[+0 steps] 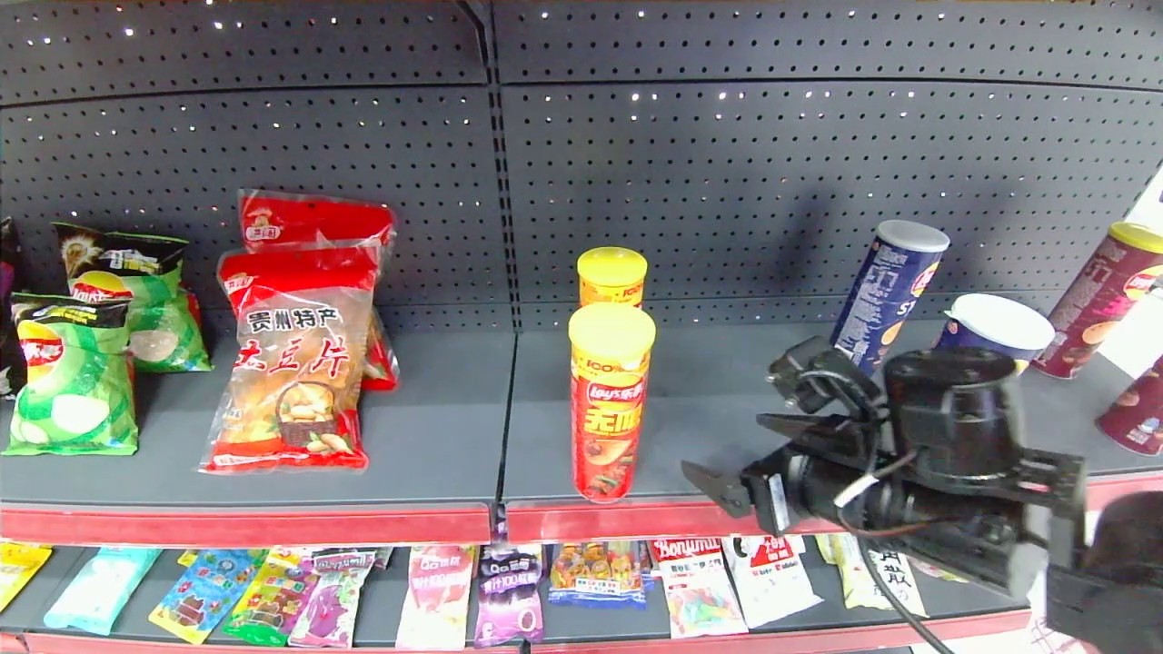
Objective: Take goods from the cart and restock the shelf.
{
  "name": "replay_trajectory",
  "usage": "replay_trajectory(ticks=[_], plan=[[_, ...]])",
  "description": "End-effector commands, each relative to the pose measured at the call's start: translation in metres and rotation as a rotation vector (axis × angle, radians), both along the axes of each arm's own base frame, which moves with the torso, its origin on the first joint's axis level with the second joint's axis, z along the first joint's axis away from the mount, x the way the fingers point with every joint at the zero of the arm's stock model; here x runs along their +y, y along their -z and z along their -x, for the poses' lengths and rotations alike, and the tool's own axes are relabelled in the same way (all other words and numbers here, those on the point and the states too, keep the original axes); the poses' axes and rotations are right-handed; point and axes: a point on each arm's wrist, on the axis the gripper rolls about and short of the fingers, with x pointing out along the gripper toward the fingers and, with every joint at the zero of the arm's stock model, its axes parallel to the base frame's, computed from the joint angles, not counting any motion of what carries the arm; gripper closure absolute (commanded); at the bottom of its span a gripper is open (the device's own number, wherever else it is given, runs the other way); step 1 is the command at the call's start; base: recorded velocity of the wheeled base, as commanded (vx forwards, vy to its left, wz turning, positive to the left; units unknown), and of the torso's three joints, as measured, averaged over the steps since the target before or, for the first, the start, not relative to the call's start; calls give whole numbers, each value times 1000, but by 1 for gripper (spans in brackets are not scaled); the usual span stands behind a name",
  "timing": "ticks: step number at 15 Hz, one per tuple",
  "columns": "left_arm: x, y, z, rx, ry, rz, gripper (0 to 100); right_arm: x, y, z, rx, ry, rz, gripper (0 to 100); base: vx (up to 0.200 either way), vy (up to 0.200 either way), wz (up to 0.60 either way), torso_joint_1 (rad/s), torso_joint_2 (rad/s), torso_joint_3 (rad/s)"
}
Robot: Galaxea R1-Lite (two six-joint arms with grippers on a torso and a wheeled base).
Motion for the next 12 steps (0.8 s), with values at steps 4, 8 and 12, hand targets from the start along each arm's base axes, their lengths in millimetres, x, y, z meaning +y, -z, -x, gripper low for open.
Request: replay_trajectory(ticks=[4,8,12], plan=[[0,0,0,1,0,0,0,-82,-29,116,-38,-57,-47,0,0,0,0,0,0,0],[0,0,0,1,0,0,0,-134,-29,161,-88,45,-29,0,0,0,0,0,0,0],[0,0,0,1,0,0,0,-153,1,215,-266,308,10,0,0,0,0,0,0,0]])
